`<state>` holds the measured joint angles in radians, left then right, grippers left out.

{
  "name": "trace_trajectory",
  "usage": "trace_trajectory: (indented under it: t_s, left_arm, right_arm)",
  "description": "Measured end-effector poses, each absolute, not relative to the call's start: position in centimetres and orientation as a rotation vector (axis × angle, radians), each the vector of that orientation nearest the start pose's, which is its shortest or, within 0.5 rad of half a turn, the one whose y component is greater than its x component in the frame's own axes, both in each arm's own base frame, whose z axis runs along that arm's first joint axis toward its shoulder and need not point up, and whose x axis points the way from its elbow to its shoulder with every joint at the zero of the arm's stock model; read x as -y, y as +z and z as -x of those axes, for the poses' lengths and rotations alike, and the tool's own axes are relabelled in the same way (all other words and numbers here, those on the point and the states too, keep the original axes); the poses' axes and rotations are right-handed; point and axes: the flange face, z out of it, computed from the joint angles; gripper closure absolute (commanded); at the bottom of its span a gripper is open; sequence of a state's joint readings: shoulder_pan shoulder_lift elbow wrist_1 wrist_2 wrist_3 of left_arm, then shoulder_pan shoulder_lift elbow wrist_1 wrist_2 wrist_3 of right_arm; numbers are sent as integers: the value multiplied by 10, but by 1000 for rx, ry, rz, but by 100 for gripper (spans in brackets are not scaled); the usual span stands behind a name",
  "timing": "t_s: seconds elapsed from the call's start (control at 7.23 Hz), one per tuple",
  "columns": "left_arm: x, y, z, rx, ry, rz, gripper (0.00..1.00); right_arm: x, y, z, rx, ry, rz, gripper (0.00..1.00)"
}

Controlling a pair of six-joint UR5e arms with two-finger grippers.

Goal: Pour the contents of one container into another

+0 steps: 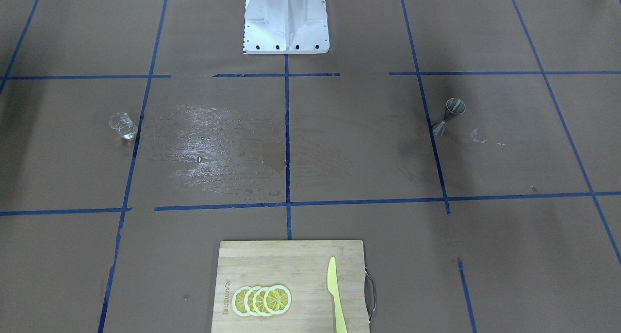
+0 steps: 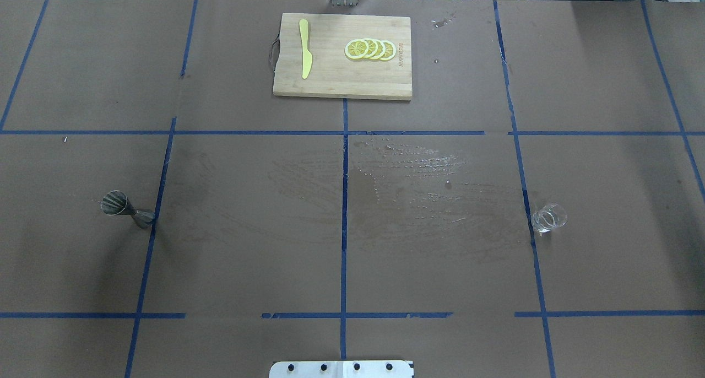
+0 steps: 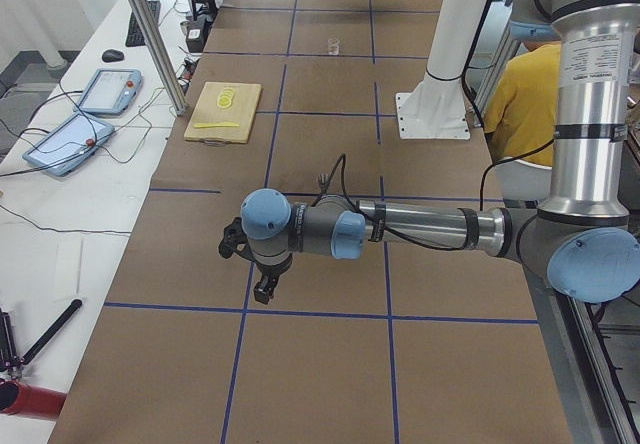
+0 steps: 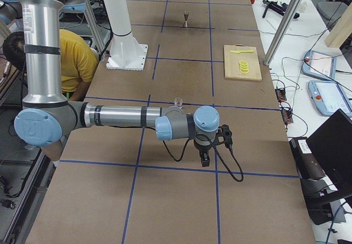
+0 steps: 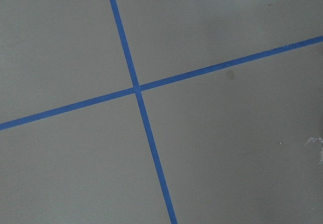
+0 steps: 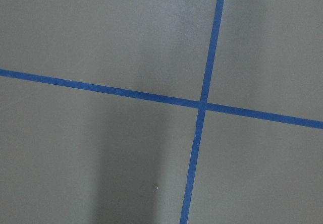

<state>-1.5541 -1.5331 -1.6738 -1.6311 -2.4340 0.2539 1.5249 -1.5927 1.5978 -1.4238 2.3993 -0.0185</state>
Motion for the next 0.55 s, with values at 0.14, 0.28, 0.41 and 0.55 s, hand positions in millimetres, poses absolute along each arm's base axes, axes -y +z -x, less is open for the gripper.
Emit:
trace_trajectory:
  t_s: [0.14,0.28,0.41,0.55]
  left_arm:
    - [486,610,47,-807,335,-235,0]
    - [493,603,47,-757,340,-248,0]
    - [500,593,48,-732,332,-264,0]
    - [501,586,47,-727,330,-275,0]
  right_arm:
    - [494,636,-37,829,-124,-134,0]
    - [495,635,-36,829,-127,-136,0]
    - [496,634,-35,829,-132,-137,0]
    - [495,634,-33,837,-136,-139,0]
